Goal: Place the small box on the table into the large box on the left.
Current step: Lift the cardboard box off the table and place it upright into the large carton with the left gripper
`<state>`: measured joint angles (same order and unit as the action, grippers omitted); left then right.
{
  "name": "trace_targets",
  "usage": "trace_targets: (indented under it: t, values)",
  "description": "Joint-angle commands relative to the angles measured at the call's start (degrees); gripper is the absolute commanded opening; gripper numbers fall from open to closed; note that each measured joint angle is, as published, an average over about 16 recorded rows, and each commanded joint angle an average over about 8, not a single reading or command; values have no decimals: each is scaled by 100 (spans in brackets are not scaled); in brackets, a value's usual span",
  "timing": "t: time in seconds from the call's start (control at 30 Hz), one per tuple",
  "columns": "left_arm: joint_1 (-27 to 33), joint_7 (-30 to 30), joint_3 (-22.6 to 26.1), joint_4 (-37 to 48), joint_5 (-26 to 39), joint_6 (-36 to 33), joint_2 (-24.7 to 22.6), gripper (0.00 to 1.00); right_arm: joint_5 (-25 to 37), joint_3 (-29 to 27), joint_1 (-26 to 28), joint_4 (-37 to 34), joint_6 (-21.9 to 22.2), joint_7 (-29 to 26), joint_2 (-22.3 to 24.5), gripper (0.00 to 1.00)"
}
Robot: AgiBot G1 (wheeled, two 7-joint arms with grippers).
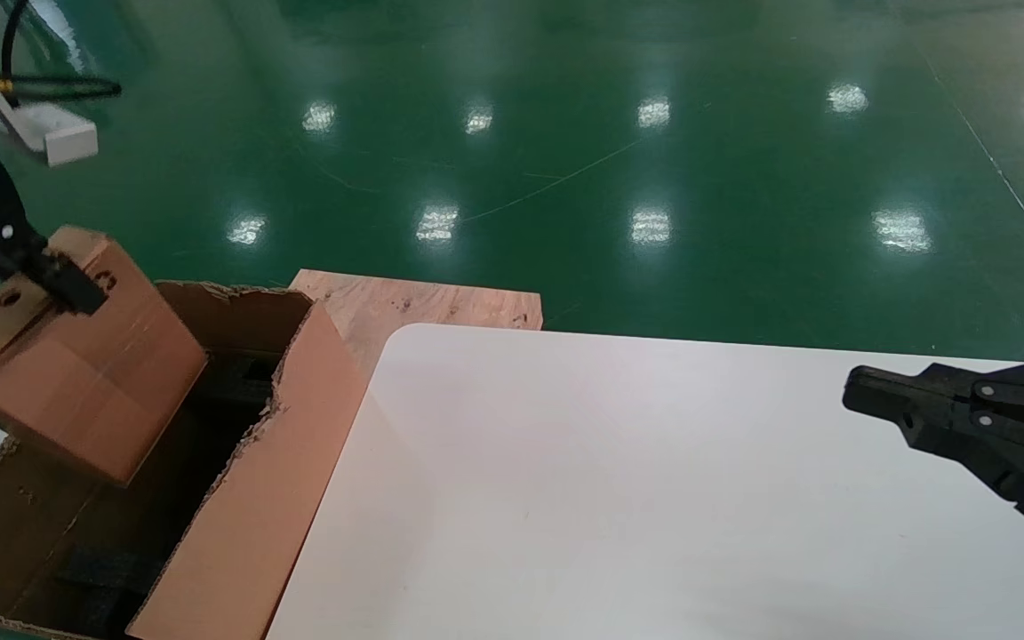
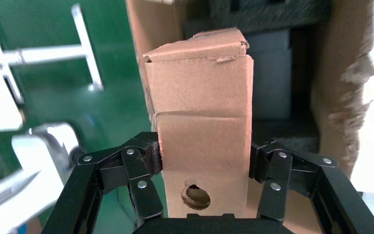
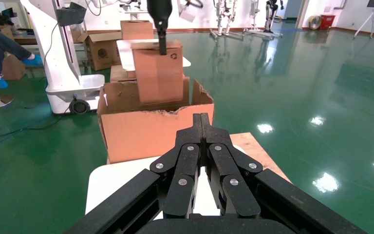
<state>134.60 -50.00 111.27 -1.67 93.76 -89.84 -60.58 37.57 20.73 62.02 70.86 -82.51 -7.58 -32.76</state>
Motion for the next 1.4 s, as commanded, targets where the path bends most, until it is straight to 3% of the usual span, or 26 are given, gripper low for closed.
trace_targets:
  t: [0.03,0.43,0.87,1.4]
  values:
    - [-157,-70,47,72,55,14,17,0,0,0,0,0,0,0,0,0]
    - [-930,-489,109,154,140,526,-12,0,0,0,0,0,0,0,0,0]
    - [-1344,-605,86,142,109,1647,108,0,0,0,0,0,0,0,0,0]
    - [-1289,-438,-24,84,-49,1625,48,0,0,0,0,0,0,0,0,0]
